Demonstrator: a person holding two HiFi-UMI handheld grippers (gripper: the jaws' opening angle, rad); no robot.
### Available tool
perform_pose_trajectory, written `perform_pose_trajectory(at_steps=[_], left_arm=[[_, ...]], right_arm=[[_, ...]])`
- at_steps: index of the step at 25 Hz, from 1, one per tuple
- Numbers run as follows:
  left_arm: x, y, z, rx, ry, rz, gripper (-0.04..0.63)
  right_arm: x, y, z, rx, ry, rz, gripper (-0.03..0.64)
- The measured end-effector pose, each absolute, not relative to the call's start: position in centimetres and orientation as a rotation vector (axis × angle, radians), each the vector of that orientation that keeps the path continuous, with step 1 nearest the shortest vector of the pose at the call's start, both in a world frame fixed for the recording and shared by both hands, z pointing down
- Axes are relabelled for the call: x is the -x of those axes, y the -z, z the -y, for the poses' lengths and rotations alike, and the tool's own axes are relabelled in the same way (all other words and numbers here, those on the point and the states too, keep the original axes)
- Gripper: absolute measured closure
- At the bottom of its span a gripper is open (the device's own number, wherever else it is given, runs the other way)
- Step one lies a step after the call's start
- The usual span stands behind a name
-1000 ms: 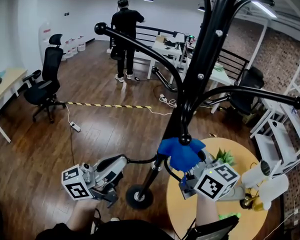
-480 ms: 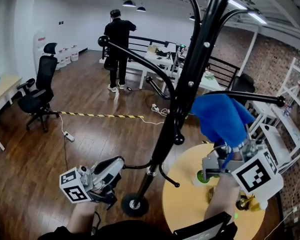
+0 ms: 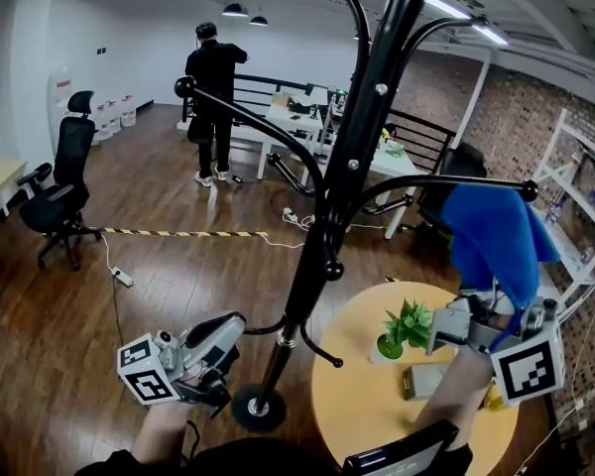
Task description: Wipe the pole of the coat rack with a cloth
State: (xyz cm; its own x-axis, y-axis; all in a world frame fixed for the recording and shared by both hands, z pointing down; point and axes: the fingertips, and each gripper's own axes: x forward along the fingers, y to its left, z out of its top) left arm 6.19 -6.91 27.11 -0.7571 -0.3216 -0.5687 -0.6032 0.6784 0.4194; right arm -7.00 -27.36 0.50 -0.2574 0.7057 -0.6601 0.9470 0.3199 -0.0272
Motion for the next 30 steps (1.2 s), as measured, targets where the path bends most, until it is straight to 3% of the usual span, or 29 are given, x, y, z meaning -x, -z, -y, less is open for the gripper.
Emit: perform_pose_trajectory(at_steps=[8, 17, 25, 27, 30], left_arm=[[-8.9, -27.9, 5.4, 0.624, -0.853, -2.433, 0.592], [-9.7, -28.5, 4.9, 0.557, -0.874, -2.438, 0.594], [-7.9, -29.9, 5.7, 0.612, -0.933, -2.447, 0.593], [-7.5, -29.7, 5.9, 0.633, -0.943, -2.442, 0.594], [-6.3, -29.5, 6.6, 0.679, -0.947, -2.443, 0.593]], right_arm=[[8.0, -4.8, 19.8, -1.6, 0.505, -2.133, 0.592], [10.4, -19.5, 12.6, -1.893, 0.259, -2.386, 0.601], [8.8, -41.6, 12.3, -2.278, -0.575, -2.651, 0.596], [9.1, -44.5, 12.9, -2.262, -0.84, -2.701, 0.594], [8.5, -44.8, 14.9, -2.363, -0.902, -2.709, 0.594]])
